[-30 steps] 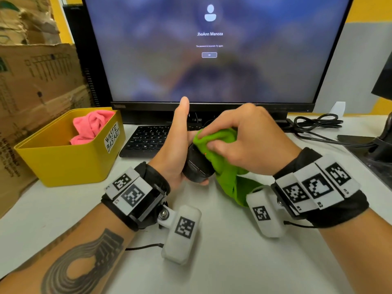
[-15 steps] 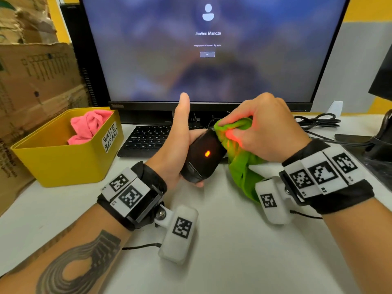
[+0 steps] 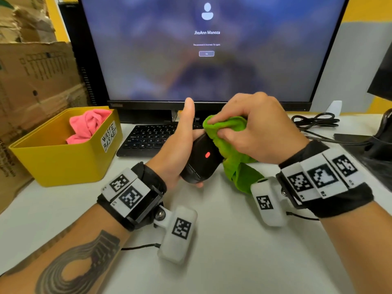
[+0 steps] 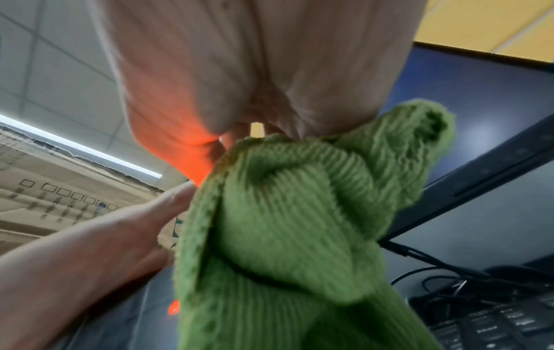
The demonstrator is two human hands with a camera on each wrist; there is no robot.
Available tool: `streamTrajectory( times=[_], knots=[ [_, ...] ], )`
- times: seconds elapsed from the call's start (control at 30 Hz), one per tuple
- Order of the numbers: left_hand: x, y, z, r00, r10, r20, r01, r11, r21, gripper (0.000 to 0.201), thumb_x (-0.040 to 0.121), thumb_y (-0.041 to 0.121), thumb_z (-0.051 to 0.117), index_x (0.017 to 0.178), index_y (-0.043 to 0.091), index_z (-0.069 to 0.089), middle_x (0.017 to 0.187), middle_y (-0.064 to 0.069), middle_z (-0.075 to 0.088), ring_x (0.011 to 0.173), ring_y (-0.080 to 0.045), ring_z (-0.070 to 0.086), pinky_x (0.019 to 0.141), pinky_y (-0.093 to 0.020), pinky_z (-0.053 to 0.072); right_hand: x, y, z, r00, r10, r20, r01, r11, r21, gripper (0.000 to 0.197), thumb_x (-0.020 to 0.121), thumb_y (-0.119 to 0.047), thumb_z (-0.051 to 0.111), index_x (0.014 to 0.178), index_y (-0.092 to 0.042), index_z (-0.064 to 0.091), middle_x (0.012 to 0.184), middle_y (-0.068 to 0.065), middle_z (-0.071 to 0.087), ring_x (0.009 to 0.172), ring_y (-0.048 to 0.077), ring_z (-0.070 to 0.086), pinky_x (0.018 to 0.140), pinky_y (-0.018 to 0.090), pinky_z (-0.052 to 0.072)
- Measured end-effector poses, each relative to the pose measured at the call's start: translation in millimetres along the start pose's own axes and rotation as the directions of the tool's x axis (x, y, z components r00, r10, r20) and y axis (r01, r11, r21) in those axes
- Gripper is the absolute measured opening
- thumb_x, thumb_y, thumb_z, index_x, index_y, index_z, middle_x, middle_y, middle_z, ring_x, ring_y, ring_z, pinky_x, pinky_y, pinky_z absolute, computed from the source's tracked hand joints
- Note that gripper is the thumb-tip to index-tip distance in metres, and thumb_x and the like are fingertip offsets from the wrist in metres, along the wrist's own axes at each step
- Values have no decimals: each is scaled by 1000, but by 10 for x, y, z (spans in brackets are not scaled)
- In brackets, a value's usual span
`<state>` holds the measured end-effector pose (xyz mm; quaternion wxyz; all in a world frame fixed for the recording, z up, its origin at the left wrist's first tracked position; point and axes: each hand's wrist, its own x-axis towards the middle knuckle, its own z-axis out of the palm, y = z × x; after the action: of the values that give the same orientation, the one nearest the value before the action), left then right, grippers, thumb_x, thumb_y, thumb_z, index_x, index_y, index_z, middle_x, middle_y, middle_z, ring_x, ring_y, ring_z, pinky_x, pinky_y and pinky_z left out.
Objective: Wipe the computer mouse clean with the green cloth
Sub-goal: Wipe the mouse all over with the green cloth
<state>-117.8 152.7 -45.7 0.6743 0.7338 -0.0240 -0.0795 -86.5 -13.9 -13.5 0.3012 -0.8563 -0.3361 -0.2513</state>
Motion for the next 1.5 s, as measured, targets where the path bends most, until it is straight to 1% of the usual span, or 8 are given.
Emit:
streamTrajectory(
  times=[0.27,0.53,0.67,0.97,1.13,1.3,1.43,1.5],
  knots=[
    [-11,44,-73,996,40,-77,-45,997,-59,106,88,91,12,111,13,80,102,-34,67,80,-37,60,52,-35,54,-31,120,-60,992,107,68,-105,994,-40,17,74,-19,84,80,-35,82,82,-8,74,74,16,67,71,26,52],
    [2,10,-33,1000,-19,4,19,997,74,110,84,93,6,107,16,81,89,-11,75,68,-26,65,54,-35,54,-31,-7,24,999,16,-47,-15,1000,26,21,77,-18,77,91,-31,83,89,-7,75,83,13,69,80,26,54],
    [-5,41,-84,999,24,-29,-23,999,22,105,87,90,7,108,19,82,95,-18,75,66,-30,64,53,-34,54,-20,64,-37,996,91,19,-91,996,6,16,79,-19,81,89,-32,83,83,-10,76,77,9,67,66,3,43],
    [61,58,-161,995,51,-89,-63,989,-135,100,87,91,10,118,26,79,106,-13,77,72,-28,62,52,-32,51,-30,82,-165,988,119,98,-114,992,-54,21,76,-16,78,81,-36,82,62,-19,69,65,10,61,56,2,36],
    [81,54,-172,998,43,-54,-55,971,-232,101,92,86,8,131,17,70,113,-19,76,71,-22,72,56,-29,51,-36,29,-215,998,57,25,-59,991,123,20,73,-18,78,84,-34,82,79,-10,74,72,8,69,69,25,53],
    [115,2,-107,1000,16,23,-7,940,-341,98,95,83,16,137,11,66,137,-26,65,114,-37,64,91,-44,53,-53,-210,-77,997,-45,62,35,987,156,23,69,-22,74,88,-32,83,85,-10,77,79,8,72,78,28,57],
    [117,-32,-65,1000,-11,-22,1,915,-403,69,107,63,26,116,13,72,98,-14,76,83,-28,72,71,-33,59,-50,-291,58,987,-112,118,101,990,95,26,71,-22,74,93,-33,83,90,-10,76,85,11,71,86,35,56],
    [115,-33,-78,998,-29,-57,2,905,-425,58,108,54,34,131,11,66,102,-14,71,81,-27,70,71,-35,57,-58,-296,76,979,-129,161,112,988,107,24,71,-23,74,91,-33,83,90,-11,75,84,11,70,85,33,55]
  ],
)
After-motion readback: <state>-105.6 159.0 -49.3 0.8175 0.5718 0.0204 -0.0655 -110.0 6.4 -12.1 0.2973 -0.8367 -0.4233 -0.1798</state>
